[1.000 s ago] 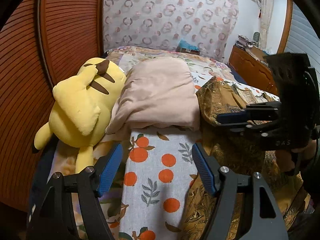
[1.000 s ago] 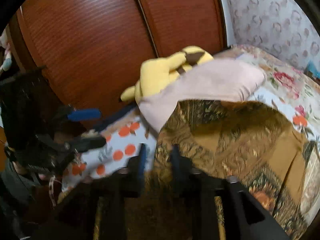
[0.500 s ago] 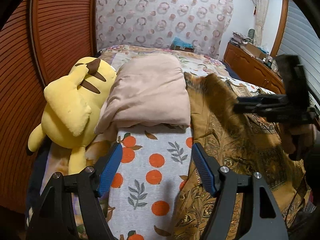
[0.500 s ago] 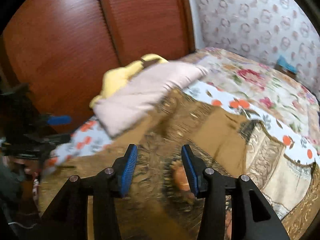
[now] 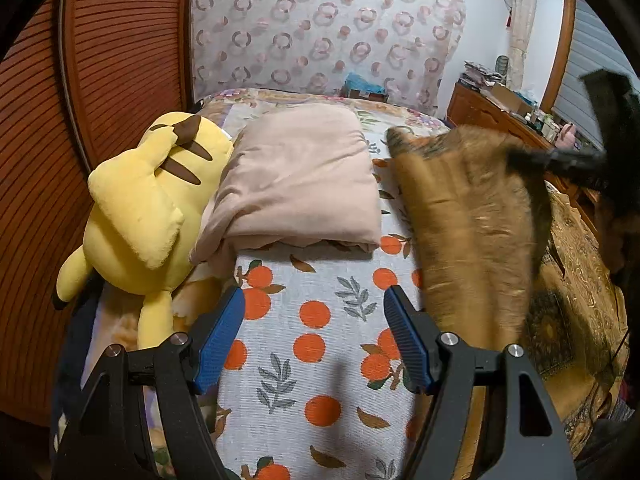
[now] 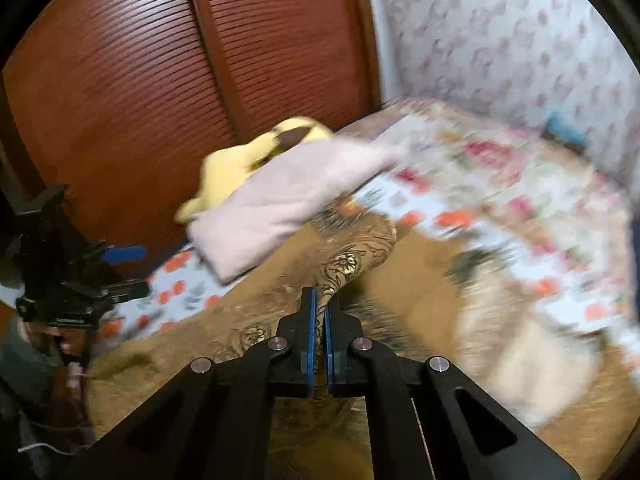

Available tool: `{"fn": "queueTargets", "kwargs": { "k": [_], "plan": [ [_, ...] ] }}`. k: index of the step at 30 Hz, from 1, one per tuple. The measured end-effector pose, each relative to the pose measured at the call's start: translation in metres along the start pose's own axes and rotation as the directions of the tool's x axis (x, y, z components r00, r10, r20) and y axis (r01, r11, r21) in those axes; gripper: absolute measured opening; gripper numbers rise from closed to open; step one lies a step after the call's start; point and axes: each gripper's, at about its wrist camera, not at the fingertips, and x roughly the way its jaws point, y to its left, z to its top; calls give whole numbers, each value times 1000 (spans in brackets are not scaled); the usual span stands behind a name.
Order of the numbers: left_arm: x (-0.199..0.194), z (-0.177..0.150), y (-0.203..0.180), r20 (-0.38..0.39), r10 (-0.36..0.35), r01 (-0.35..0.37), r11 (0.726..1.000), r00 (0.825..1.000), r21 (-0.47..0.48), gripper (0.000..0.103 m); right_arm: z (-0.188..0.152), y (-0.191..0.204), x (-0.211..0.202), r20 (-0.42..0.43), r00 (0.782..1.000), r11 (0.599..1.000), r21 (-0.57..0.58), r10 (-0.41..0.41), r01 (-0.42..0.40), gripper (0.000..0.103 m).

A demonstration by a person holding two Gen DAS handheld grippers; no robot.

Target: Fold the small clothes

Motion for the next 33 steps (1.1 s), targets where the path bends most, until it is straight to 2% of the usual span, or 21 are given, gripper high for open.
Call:
{"fn": "queueTargets", "kwargs": {
  "k": [3, 5, 6, 7, 9, 15, 20, 24, 29, 31, 33],
  "plan": [
    [2, -1, -2, -2, -8, 8, 1000, 1000, 3, 73, 5, 14, -16, 22, 999, 999, -28, -24, 24, 4],
    [2, -1, -3, -3, -10, 10, 1000, 1000, 4, 73, 3, 24, -15, 28, 999, 999, -29, 26, -25, 18],
    [2, -1, -3, -3, -10, 10, 1000, 1000, 6, 73, 0, 30, -16, 26, 995, 995, -30, 100, -99, 35],
    [2, -1, -4, -3, -11, 11, 1000, 1000, 7, 73, -2, 33, -13, 22, 988, 988, -27, 150, -149, 42],
    [2, -1, -4, -3, -13, 13, 1000, 1000, 8, 73, -8, 38, -10, 18, 977, 977, -29, 213, -212, 43],
    [2, -2, -6, 0, -16, 16, 1000, 1000, 11, 73, -27, 7, -7, 3, 993, 992, 20, 121, -121, 45],
    [7, 0, -13, -9, -24, 25, 999, 1000, 25, 73, -43, -17, -4, -30, 999, 996, 80, -23, 25, 45],
    [11, 2, -22, -15, -36, 36, 999, 999, 34, 73, -45, -28, 1, -41, 999, 991, 134, -12, 18, 45],
    [22, 10, -38, -29, -53, 55, 997, 998, 61, 73, -50, -43, -2, -9, 997, 983, 167, -79, 79, 45],
    [27, 15, -46, -33, -60, 62, 995, 998, 74, 73, -54, -45, -3, -10, 993, 979, 165, -120, 120, 45],
    [33, 23, -57, -37, -74, 77, 993, 997, 91, 73, -55, -46, 5, -23, 992, 978, 164, -127, 129, 45]
  ]
}}
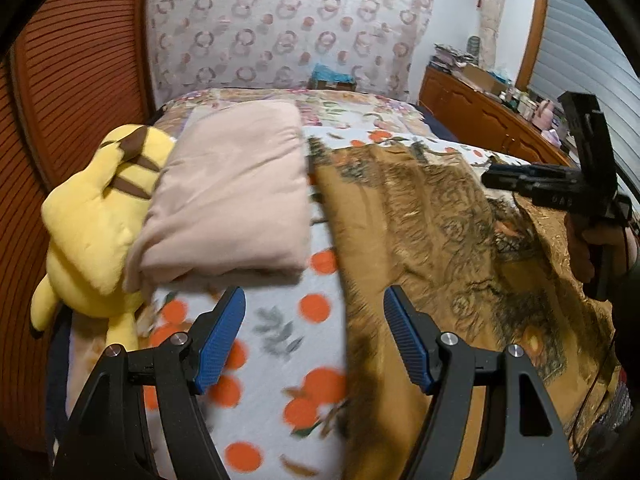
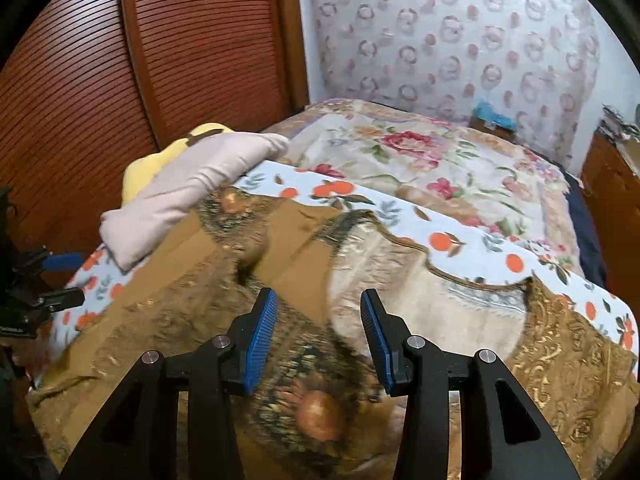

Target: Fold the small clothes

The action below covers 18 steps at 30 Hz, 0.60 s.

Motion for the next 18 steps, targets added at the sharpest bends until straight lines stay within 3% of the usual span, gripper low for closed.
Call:
{"fn": "queueTargets", "kwargs": {
  "k": [9, 18],
  "plan": [
    [39, 40, -34, -37, -23, 26, 996, 999, 83, 73, -14, 8, 2, -56, 996, 995, -68, 76, -79, 45],
    [63, 35, -29, -124, 23, -13, 997, 992, 78, 73, -19, 3, 10, -96, 985, 980, -127, 144, -155, 45]
  ]
}}
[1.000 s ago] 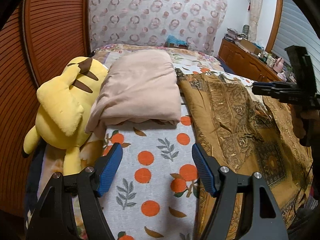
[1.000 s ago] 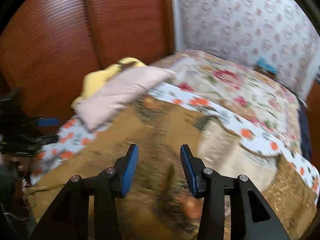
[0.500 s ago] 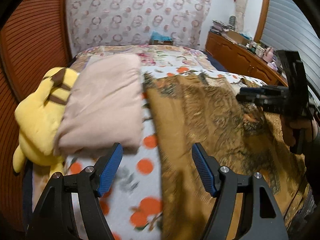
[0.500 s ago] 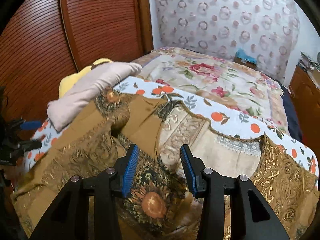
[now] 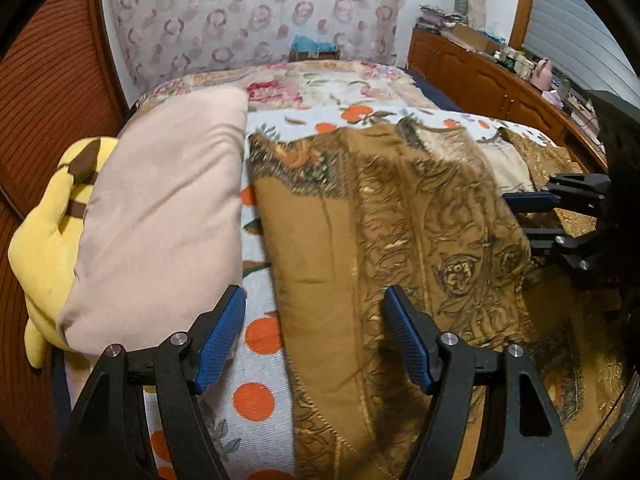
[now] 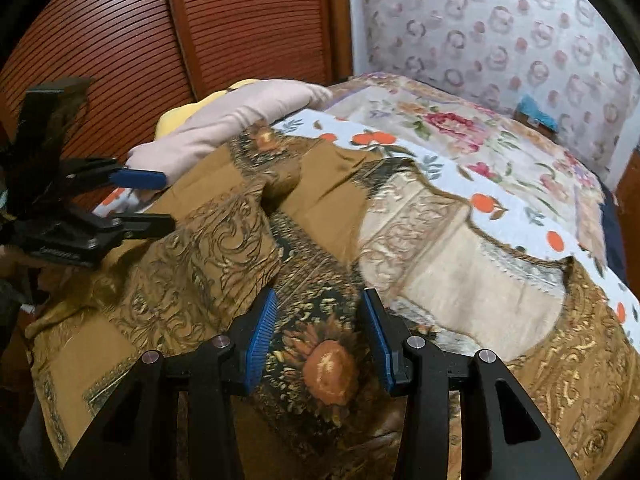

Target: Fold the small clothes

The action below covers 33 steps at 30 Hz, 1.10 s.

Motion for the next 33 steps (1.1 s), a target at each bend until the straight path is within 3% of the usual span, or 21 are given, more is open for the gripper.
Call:
{"fn": "queueTargets", "kwargs": {
  "k": [6, 14, 20, 23, 25, 28, 33],
  "plan": [
    [2, -3, -4, 1, 5, -5, 1000, 1000, 22, 73, -3, 4, -5, 2, 1000, 999, -32, 20, -20, 45],
    [3, -4, -4, 35, 2, -3, 999, 999, 34, 75, 19, 5, -3, 93, 995, 998, -44, 40, -37, 45],
    [3, -6, -5, 49, -4, 2, 999, 999, 36, 77, 24, 13, 12, 71, 996, 995, -87, 48, -42, 41],
    [3, -6, -5, 49, -5, 3, 999, 999, 36, 77, 28, 16, 16, 70, 995, 993, -98, 73, -66, 32],
    [3, -6, -5, 49, -5, 3, 999, 999, 37, 78, 32, 17, 19, 75, 993, 992, -95, 95, -88, 15],
    [3, -6, -5, 50, -7, 6, 999, 999, 35, 78, 38, 20, 20, 96, 986, 988, -88, 133, -125, 4],
    [2, -7, -5, 52, -14, 13, 999, 999, 31, 78, 38, 6, 0, 191, 972, 991, -19, 134, -133, 0]
  ]
}}
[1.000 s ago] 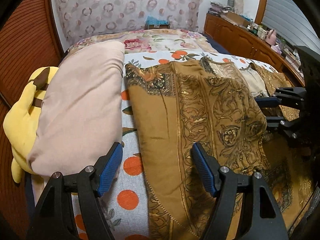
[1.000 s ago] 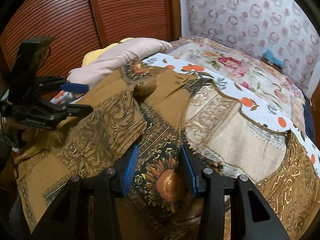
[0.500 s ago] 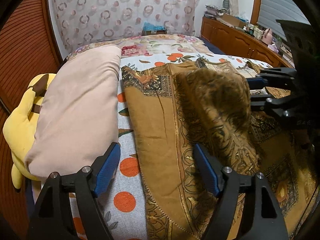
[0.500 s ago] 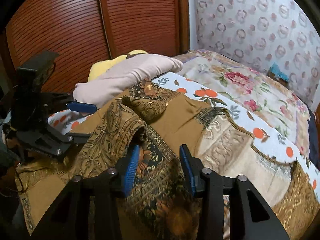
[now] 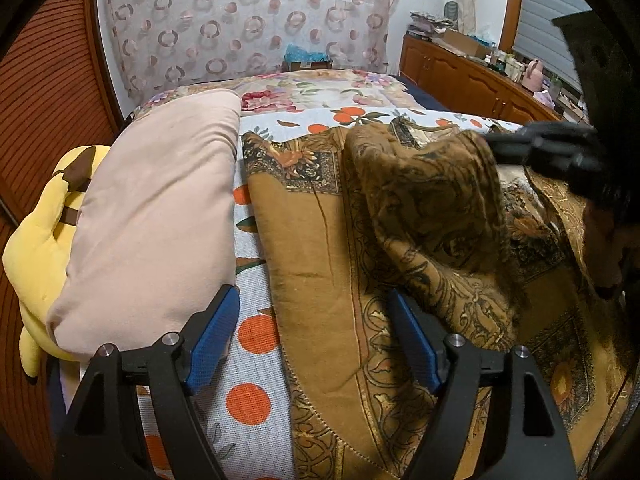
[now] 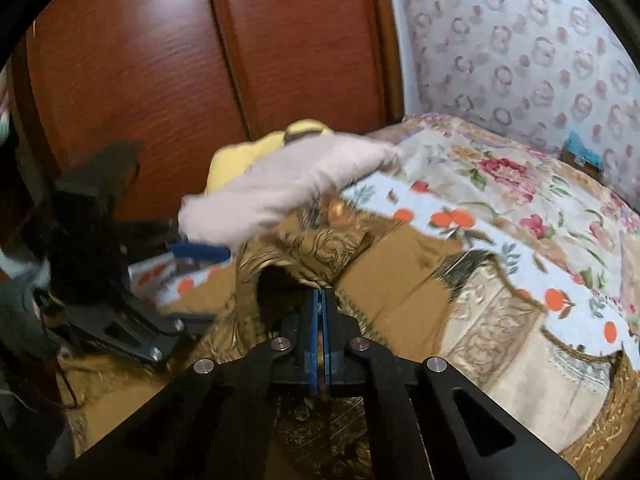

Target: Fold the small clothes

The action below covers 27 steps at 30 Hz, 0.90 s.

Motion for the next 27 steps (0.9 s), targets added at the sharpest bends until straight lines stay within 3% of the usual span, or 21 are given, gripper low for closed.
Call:
{"fn": "queueTargets", "kwargs": {
  "k": [6, 12, 14, 17, 21, 26, 27],
  "plan": [
    [0, 0, -1, -2, 8, -8, 1000, 1000, 7, 78, -4, -19, -47, 65, 990, 991, 57, -128, 124, 0],
    [-5, 3, -1, 6, 6, -6, 1000, 1000, -4, 78, -18, -29, -52, 1, 984, 982, 68, -177, 176, 0],
    [-7, 3, 0, 4, 7, -7, 1000, 1000, -11, 78, -19, -27, -38, -41, 985, 985, 45, -166, 168, 2],
    [-12, 3, 2, 4, 3, -3, 1000, 1000, -21, 78, -20, -22, -12, -108, 984, 990, -12, -139, 138, 14],
    [-26, 3, 3, 30, 2, -1, 1000, 1000, -31, 78, -11, -4, 15, -155, 985, 993, -104, -70, 54, 43],
    [-31, 4, 6, 41, 4, -3, 999, 999, -32, 78, 2, -3, 40, -174, 984, 990, -140, -30, 5, 43],
    [-31, 3, 7, 40, 4, -3, 999, 999, -35, 78, 4, -5, 41, -166, 986, 990, -141, -24, 0, 30]
  ]
}}
